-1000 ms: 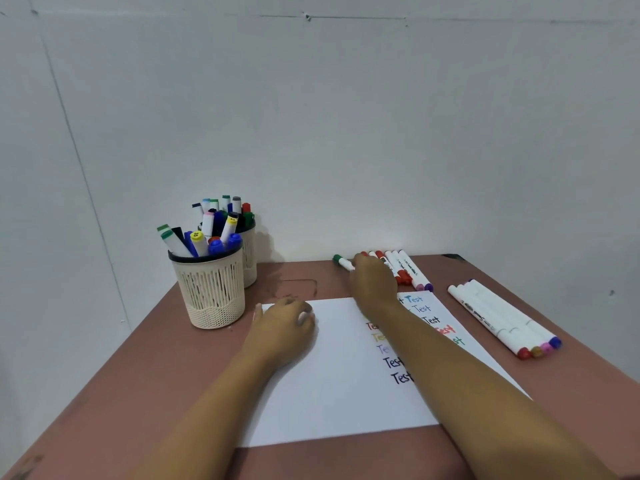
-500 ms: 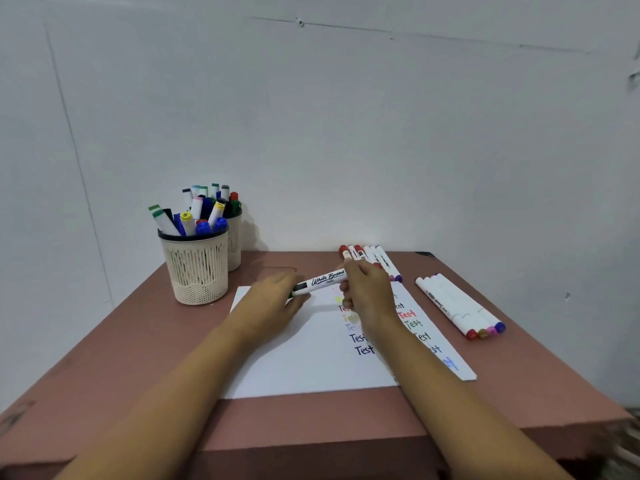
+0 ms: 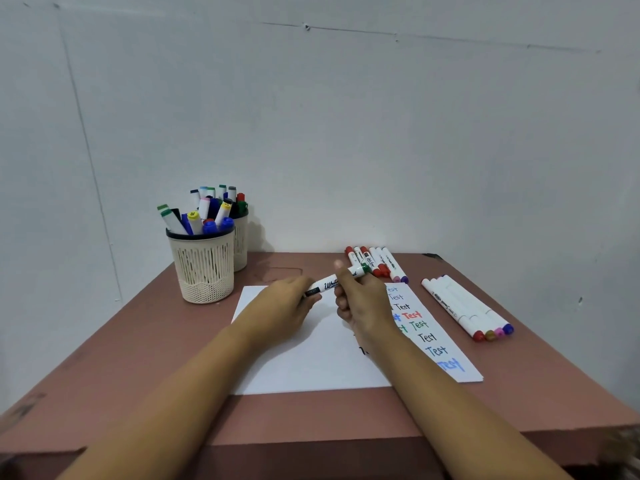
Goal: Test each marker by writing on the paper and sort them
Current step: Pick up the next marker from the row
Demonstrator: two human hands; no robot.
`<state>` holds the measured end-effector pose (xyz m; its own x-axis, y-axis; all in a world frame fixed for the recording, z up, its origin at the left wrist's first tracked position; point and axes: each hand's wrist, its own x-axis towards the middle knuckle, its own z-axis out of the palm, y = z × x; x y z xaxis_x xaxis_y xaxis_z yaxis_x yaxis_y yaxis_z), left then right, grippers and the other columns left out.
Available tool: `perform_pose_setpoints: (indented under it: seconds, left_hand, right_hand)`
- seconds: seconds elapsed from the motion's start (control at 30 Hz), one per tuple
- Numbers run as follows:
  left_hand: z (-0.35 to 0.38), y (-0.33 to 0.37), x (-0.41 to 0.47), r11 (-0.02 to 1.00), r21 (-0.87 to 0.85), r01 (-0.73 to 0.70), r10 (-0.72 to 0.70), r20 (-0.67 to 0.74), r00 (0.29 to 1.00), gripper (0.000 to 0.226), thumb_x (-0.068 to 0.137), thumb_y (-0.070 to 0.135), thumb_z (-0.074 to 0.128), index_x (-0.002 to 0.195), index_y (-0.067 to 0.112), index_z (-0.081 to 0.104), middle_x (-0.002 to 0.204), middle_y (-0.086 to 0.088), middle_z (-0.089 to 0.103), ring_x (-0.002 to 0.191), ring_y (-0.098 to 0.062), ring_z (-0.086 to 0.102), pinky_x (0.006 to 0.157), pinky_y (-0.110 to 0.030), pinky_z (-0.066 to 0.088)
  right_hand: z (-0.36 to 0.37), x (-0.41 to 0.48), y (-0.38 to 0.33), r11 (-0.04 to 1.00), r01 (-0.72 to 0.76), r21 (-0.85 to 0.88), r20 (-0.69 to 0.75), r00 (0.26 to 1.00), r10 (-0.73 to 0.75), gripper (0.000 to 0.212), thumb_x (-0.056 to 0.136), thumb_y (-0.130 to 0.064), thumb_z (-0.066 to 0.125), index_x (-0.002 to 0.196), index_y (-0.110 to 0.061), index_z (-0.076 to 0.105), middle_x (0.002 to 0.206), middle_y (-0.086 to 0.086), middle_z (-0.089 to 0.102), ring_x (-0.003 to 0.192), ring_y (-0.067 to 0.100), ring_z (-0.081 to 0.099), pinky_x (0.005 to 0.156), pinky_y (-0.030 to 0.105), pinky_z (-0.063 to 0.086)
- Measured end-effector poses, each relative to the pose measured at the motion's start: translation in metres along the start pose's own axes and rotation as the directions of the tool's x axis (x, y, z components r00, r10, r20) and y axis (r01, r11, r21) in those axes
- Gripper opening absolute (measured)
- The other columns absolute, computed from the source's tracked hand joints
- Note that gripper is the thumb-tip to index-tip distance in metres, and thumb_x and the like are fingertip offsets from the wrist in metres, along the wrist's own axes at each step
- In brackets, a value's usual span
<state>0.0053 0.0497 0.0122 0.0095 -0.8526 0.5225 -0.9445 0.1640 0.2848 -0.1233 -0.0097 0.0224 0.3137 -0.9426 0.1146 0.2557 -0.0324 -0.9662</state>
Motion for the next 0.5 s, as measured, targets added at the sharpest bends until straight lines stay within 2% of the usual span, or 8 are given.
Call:
perform_pose_setpoints:
  seconds: [0.1, 0.27, 0.5]
  left_hand:
    - [0.0024, -0.0001, -0.0007, 1.0, 0.0, 0.015, -0.015, 0.029, 0.999, 0.02, 0.098, 0.025, 0.045, 0.082, 0.018, 0.034, 0.074, -0.004, 0.051, 0.066, -0.024, 0.043, 0.057, -0.034, 0.025]
    - [0.0008, 0.0029, 0.0008, 0.992, -0.109, 0.068, -0.064, 0.044, 0.997, 0.035, 0.096, 0.027, 0.049, 0.067, 0.03, 0.03, 0.057, 0.006, 0.04, 0.055, -0.015, 0.039, 0.054, -0.033, 0.025]
    - [0.0, 0.0044, 0.0007, 0.912, -0.393, 0.119, -0.113, 0.039, 0.993, 0.038, 0.093, 0.019, 0.056, 0.061, 0.026, 0.038, 0.056, 0.01, 0.028, 0.049, -0.007, 0.027, 0.049, -0.022, 0.021]
  right_hand:
    - [0.0009, 0.003, 0.001, 0.995, 0.032, -0.098, -0.01, 0.999, -0.034, 0.037, 0.098, -0.026, 0.052, 0.065, -0.011, 0.044, 0.053, -0.001, 0.037, 0.035, 0.005, 0.027, 0.037, 0.018, 0.023]
    - [-0.0017, 0.0076, 0.0014, 0.986, 0.076, -0.149, 0.054, 0.996, -0.069, 0.039, 0.1, -0.025, 0.047, 0.064, -0.013, 0.037, 0.053, 0.0, 0.028, 0.036, 0.006, 0.019, 0.035, 0.017, 0.018]
    - [-0.0047, 0.0085, 0.0006, 0.975, 0.179, -0.133, 0.159, 0.975, -0.157, 0.036, 0.101, -0.022, 0.046, 0.068, -0.012, 0.036, 0.054, 0.0, 0.028, 0.036, 0.005, 0.02, 0.036, 0.016, 0.019]
